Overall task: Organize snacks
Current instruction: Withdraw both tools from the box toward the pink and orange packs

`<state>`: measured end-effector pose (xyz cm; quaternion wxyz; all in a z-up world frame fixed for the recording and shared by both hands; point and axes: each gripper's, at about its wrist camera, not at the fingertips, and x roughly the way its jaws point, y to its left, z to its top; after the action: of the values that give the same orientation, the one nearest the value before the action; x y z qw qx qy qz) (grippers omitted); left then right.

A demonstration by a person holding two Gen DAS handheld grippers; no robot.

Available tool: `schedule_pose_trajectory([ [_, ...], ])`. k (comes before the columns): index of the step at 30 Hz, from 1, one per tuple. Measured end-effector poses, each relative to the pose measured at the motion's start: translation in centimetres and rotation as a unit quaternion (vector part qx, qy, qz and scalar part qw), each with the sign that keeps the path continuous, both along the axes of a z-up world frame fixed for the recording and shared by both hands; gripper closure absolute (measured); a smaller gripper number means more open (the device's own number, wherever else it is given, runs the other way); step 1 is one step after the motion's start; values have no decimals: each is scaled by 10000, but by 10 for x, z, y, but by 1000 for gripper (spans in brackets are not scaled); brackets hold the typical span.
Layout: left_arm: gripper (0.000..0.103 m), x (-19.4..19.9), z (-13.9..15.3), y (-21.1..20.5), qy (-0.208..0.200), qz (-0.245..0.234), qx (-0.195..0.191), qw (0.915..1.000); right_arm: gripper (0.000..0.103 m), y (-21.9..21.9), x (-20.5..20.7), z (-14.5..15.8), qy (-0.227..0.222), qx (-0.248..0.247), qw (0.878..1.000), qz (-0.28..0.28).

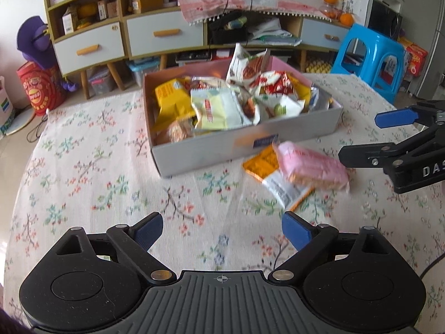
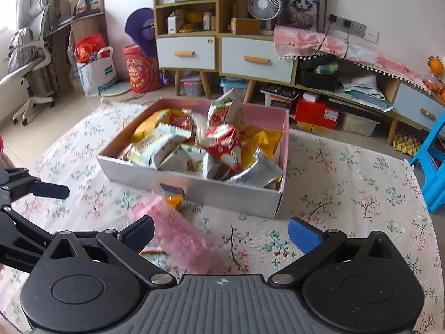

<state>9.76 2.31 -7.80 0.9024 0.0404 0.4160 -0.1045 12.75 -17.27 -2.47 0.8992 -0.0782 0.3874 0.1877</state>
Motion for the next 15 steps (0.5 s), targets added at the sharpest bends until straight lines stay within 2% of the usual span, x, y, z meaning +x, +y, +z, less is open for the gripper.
schedule_pose_trajectory([
  [9,9,-8,-5,1,107,12,71,9999,12,21,1,-23,285,-375,9952,860],
  [15,9,-6,-9,0,165,1,110,9998,23,35,4,-32,303,-618,9916,1094],
])
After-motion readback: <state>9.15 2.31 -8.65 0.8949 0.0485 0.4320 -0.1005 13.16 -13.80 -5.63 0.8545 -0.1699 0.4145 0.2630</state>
